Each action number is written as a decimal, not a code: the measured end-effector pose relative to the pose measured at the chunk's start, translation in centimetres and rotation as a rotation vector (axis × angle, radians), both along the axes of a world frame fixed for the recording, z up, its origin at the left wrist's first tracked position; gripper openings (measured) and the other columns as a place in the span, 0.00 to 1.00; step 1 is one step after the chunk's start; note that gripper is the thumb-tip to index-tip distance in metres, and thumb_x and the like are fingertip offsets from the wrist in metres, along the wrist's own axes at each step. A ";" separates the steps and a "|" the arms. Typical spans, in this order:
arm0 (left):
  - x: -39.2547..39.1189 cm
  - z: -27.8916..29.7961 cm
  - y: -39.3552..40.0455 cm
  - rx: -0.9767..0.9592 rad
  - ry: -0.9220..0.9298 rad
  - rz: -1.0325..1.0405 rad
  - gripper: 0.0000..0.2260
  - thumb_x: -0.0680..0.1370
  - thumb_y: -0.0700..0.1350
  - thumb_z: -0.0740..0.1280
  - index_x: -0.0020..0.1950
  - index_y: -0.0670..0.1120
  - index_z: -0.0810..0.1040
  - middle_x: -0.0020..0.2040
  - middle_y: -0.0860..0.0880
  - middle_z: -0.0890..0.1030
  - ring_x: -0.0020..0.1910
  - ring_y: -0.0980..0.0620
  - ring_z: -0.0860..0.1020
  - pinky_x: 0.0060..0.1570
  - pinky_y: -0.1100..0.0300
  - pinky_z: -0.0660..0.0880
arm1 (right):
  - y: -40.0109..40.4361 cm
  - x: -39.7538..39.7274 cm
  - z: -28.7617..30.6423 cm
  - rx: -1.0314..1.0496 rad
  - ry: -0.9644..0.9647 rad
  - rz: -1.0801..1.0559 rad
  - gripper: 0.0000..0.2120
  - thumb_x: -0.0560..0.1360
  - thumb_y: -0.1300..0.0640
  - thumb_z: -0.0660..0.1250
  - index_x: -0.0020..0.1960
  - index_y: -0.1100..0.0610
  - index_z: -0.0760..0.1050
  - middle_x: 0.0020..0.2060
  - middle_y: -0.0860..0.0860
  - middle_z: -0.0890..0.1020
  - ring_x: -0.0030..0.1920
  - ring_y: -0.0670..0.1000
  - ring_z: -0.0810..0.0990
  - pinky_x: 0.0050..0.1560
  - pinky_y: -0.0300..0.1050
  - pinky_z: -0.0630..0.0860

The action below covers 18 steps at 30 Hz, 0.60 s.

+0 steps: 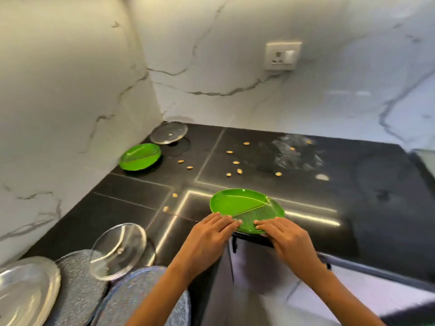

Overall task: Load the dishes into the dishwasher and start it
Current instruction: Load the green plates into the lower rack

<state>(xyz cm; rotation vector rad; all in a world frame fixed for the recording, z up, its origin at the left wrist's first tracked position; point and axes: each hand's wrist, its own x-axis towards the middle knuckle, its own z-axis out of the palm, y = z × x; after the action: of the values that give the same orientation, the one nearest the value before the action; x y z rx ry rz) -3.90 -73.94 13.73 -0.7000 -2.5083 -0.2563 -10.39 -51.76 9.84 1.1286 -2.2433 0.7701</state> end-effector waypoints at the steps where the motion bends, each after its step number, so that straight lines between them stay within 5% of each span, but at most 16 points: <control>1: 0.1 -0.2 2.0 0.018 0.003 -0.060 0.13 0.75 0.39 0.61 0.57 0.43 0.80 0.52 0.47 0.82 0.50 0.49 0.80 0.57 0.54 0.74 | 2.5 1.3 -0.4 -0.007 0.000 -0.053 0.08 0.74 0.61 0.64 0.49 0.55 0.80 0.49 0.47 0.83 0.47 0.50 0.82 0.50 0.43 0.76; 8: 2.9 -2.2 17.6 0.108 0.042 -0.396 0.10 0.78 0.45 0.64 0.56 0.43 0.79 0.53 0.47 0.82 0.53 0.49 0.80 0.58 0.53 0.72 | 19.8 13.0 -1.9 0.000 -0.062 -0.398 0.09 0.76 0.59 0.62 0.53 0.52 0.78 0.53 0.46 0.82 0.50 0.49 0.81 0.51 0.43 0.75; 13: 7.3 -4.1 30.5 0.099 -0.115 -0.548 0.14 0.82 0.45 0.54 0.61 0.41 0.75 0.56 0.44 0.80 0.56 0.46 0.77 0.61 0.51 0.70 | 31.8 25.0 -3.1 -0.007 -0.144 -0.674 0.14 0.80 0.55 0.56 0.52 0.55 0.80 0.53 0.47 0.82 0.50 0.50 0.81 0.52 0.43 0.74; 18: 11.9 -6.5 42.6 0.085 -0.254 -0.675 0.16 0.79 0.43 0.59 0.61 0.36 0.77 0.59 0.40 0.79 0.59 0.45 0.73 0.62 0.52 0.69 | 41.2 36.6 -5.4 -0.051 -0.205 -1.025 0.15 0.80 0.55 0.57 0.49 0.57 0.83 0.47 0.49 0.84 0.46 0.52 0.83 0.45 0.43 0.76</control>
<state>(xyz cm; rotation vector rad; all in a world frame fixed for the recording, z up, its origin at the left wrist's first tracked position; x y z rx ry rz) 8.04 -31.38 7.24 -1.5440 -2.3799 -0.7197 26.23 -10.59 4.43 -0.2090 -2.5006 0.4852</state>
